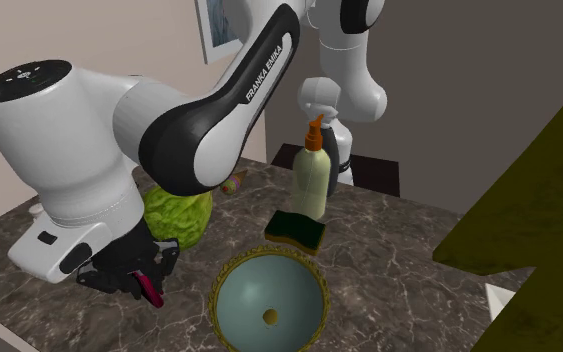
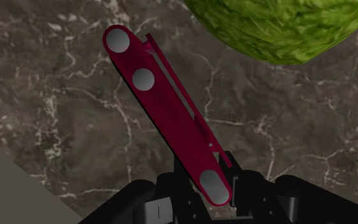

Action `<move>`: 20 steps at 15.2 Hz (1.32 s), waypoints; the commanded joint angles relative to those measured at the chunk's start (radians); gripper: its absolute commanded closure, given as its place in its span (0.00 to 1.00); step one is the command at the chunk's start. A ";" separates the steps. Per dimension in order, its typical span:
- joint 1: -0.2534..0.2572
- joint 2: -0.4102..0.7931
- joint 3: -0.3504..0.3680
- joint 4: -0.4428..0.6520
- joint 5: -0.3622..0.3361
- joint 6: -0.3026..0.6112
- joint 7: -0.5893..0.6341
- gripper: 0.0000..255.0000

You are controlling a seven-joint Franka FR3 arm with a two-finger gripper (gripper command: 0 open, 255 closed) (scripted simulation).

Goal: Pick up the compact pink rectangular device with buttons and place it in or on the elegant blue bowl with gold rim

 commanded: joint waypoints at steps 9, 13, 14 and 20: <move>0.002 -0.036 -0.005 0.072 -0.011 -0.107 0.005 1.00; 0.001 -0.046 -0.007 0.111 -0.015 -0.156 0.006 1.00; 0.001 -0.048 -0.007 0.122 -0.015 -0.169 0.006 1.00; -0.001 -0.057 -0.009 0.191 -0.018 -0.246 0.007 1.00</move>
